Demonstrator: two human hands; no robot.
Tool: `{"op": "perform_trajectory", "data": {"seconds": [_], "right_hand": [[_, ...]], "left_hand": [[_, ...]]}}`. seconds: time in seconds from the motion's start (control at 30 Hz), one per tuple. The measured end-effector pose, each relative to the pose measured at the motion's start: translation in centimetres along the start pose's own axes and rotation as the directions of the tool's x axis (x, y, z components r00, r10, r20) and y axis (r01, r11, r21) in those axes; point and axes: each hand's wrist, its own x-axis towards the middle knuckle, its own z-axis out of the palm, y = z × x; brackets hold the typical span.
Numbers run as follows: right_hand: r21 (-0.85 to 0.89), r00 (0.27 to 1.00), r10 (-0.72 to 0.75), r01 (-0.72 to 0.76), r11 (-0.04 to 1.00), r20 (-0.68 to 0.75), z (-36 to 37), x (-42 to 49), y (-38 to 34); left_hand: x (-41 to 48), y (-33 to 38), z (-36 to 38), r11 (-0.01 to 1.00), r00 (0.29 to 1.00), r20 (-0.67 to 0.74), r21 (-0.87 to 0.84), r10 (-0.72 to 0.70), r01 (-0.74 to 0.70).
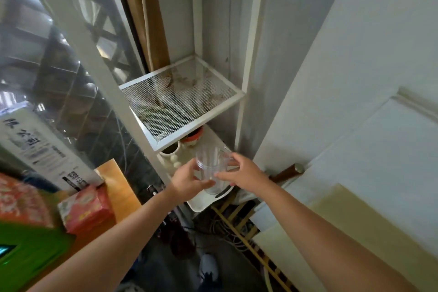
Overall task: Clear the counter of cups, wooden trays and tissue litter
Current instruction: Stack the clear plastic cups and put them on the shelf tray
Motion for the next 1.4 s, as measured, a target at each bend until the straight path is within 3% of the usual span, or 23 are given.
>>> {"op": "perform_trajectory", "data": {"seconds": [0.13, 0.43, 0.83, 1.4], "right_hand": [[-0.07, 1.0, 0.004, -0.005, 0.998, -0.013, 0.3, 1.5, 0.8], [0.044, 0.999, 0.045, -0.044, 0.998, -0.023, 2.8, 5.0, 3.6], [0.022, 0.993, 0.108, -0.107, 0.994, -0.047, 4.9, 10.0, 7.4], [0.121, 0.99, 0.113, -0.103, 0.987, -0.082, 7.6, 11.9, 11.7]], "left_hand": [[0.8, -0.9, 0.9, 0.996, 0.996, -0.029, -0.025, -0.087, 0.086], [3.2, -3.3, 2.4, 0.963, 0.988, -0.097, -0.254, -0.123, 0.094], [6.6, -5.5, 4.8, 0.947, 0.965, -0.146, -0.272, -0.219, 0.173], [8.9, -10.8, 7.5, 0.951, 0.964, -0.125, -0.235, -0.233, 0.2]]}}
